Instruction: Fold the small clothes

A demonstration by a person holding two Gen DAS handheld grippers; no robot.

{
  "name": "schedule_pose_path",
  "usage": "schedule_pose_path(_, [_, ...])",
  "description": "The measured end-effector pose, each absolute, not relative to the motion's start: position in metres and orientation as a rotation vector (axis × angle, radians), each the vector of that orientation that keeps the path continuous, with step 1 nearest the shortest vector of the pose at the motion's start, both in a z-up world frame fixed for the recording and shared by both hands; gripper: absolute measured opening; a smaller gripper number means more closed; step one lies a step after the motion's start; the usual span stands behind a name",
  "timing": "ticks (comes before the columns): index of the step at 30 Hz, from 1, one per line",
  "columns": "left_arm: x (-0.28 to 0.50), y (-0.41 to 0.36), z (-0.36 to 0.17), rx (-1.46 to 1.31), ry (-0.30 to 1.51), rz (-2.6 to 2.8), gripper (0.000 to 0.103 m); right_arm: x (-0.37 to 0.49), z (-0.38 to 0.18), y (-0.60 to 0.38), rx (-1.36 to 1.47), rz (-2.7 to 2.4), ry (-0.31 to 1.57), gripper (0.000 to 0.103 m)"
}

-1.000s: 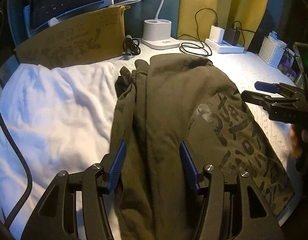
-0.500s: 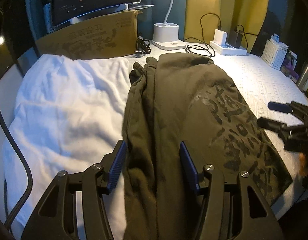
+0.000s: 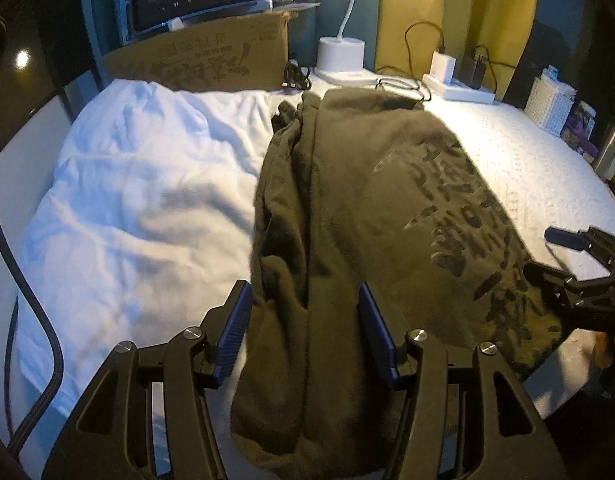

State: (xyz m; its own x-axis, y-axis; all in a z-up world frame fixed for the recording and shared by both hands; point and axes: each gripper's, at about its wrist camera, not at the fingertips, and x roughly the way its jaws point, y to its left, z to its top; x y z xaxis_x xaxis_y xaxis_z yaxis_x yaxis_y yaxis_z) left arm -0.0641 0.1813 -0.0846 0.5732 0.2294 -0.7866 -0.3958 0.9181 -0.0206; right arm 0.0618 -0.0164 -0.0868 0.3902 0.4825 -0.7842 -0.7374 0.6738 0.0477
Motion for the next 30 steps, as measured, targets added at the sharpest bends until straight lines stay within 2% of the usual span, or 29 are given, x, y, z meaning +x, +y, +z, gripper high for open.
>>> schedule_pose_path(6, [-0.062, 0.156, -0.068, -0.194, 0.814, 0.279, 0.056, 0.061, -0.082, -0.044, -0.312, 0.743, 0.845, 0.079])
schedule_pose_path(10, [-0.053, 0.136, -0.068, -0.190, 0.816, 0.232, 0.063, 0.062, -0.076, -0.065, -0.289, 0.712, 0.832, 0.079])
schedule_pose_path(17, [-0.035, 0.104, -0.065, -0.183, 0.809, 0.170, 0.066, 0.064, -0.066, -0.103, -0.267, 0.623, 0.798, 0.079])
schedule_pose_path(21, [-0.028, 0.089, -0.063, -0.190, 0.817, 0.159, 0.071, 0.069, -0.059, -0.128, -0.249, 0.567, 0.778, 0.079])
schedule_pose_path(27, [-0.021, 0.071, -0.051, -0.187, 0.773, 0.156, 0.072, 0.074, -0.045, -0.161, -0.222, 0.508, 0.757, 0.079])
schedule_pose_path(30, [-0.019, 0.066, -0.044, -0.208, 0.753, 0.140, 0.080, 0.073, -0.037, -0.174, -0.214, 0.489, 0.738, 0.079])
